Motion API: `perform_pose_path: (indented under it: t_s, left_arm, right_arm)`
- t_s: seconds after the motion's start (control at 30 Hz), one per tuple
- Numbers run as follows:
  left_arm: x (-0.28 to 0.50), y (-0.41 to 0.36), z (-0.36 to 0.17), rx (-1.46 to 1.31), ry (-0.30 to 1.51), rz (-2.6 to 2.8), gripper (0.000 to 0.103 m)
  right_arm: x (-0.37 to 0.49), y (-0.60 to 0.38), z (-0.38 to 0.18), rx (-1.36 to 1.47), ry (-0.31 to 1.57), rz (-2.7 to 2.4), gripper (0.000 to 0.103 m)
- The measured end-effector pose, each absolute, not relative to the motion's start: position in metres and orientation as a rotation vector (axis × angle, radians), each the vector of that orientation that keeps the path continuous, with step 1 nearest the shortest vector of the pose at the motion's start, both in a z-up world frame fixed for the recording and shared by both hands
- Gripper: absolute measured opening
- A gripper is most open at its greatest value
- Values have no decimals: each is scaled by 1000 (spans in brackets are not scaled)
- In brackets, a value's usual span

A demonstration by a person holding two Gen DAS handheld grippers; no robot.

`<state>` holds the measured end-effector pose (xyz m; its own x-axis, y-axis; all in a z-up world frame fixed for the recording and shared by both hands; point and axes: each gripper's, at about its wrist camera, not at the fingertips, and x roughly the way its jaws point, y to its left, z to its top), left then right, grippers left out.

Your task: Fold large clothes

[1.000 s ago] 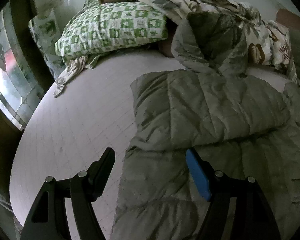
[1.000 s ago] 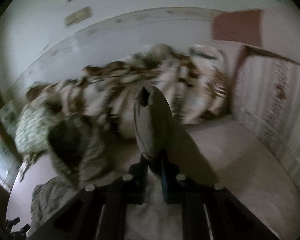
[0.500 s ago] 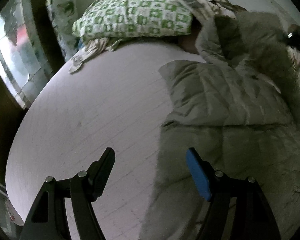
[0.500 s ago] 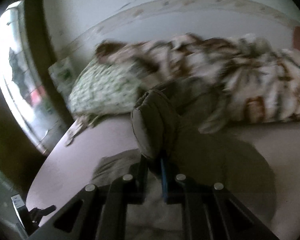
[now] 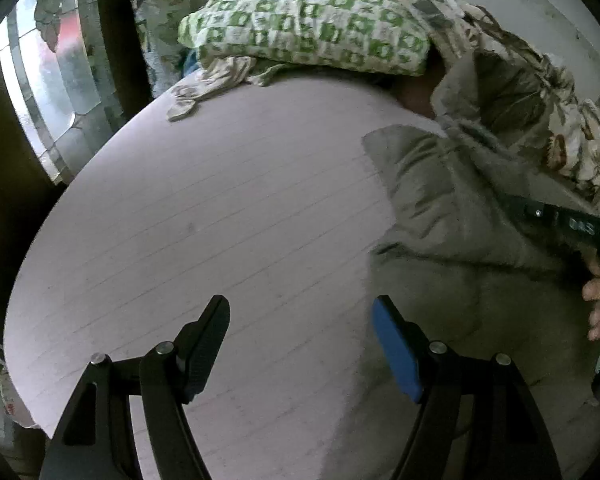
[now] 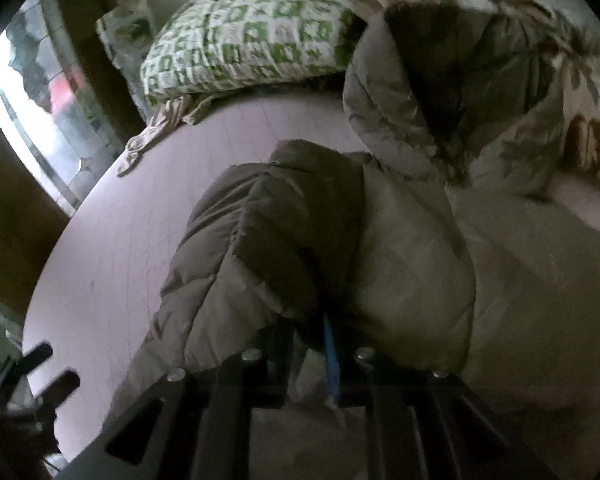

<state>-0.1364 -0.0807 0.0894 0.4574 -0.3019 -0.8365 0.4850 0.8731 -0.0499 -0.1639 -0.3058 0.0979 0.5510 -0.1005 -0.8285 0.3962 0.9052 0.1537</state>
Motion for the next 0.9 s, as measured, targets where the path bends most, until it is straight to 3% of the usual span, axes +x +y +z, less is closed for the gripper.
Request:
perform_pose_path:
  t_s: [0.03,0.07,0.53,0.8,0.87,0.9]
  left_arm:
    - [-137,-86,91,203,984,-500,74]
    - [-137,-92,93,199,985,-514,74]
    - [-137,-194,114,202,1022,-663,74]
    - [-107,-258,86,231,1045,-663,74]
    - [-101,-268,72,213,1078,-677,70]
    - [-101,-272,68,212,1082,-684,55]
  right_arm:
    - [-167,-307,103,335,938,-281,54]
    - [-171,-307,110,322,930,-271,103]
    - [-263,-387,127,409,886,-415,103]
    - [-338,-487,112,629,856,-657,103]
    - [-350,-504,105,669,855,-688,103]
    - [-355,-510,102,681,859,-699,103]
